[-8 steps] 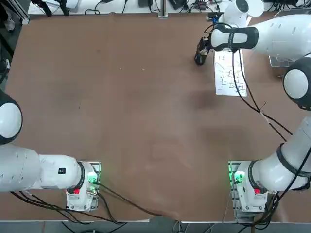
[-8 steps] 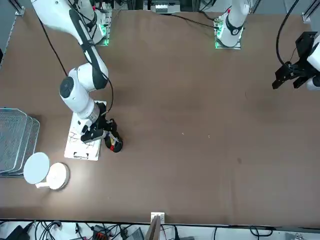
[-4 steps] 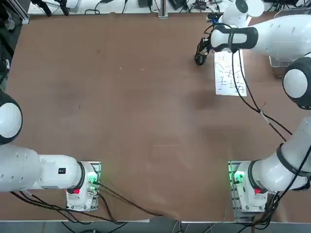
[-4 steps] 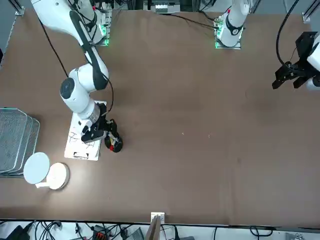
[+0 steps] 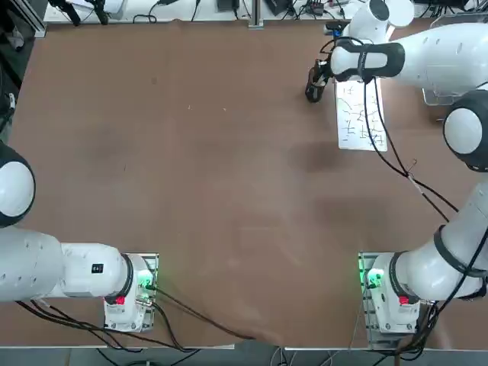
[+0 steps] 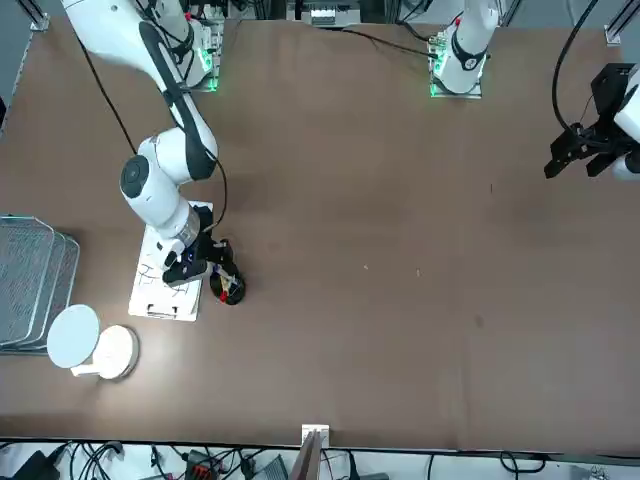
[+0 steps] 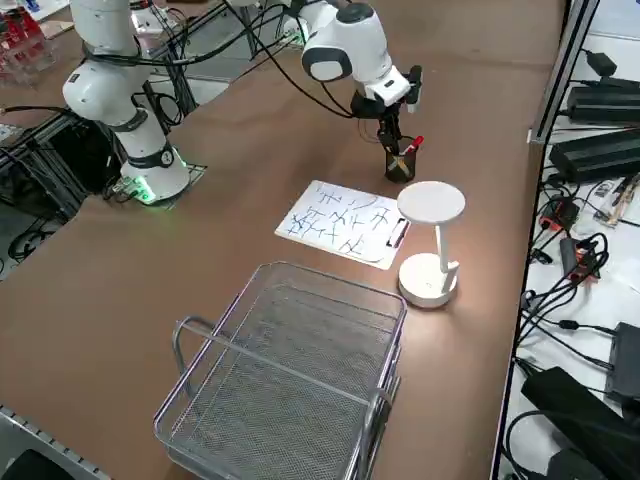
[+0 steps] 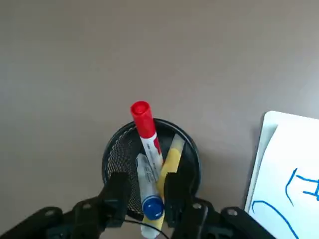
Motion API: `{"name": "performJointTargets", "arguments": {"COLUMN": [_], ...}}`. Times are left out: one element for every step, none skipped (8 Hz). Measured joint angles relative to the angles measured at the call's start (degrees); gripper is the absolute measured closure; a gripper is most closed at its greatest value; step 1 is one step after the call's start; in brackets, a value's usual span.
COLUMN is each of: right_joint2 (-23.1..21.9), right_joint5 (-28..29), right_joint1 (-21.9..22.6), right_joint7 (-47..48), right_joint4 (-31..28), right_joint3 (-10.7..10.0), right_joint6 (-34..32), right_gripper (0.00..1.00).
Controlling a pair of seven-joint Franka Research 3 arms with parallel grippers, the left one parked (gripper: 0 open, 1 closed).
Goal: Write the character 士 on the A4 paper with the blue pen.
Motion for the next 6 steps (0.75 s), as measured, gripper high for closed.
{"name": "performJointTargets", "arguments": {"right_joint2": [0.02,0.05,0.05,0.05,0.04,0.01], "right_joint5": [0.00,0.01,0.01,0.01,0.04,0.10], "right_joint1": [0.00,0.00,0.00,0.00,0.01,0.04], "right_joint7": [0.00,0.01,0.01,0.01,0.01,0.03], "right_joint4": [0.00,0.00,0.00,0.01,0.03,0.18], "right_joint3": [0.00,0.00,0.00,0.00,0.01,0.02], "right_joint6": [0.00,0.00,0.00,0.00,0.02,0.02], "right_gripper": [0.60,0.66,0.67,0.69,0.72,0.78]}}
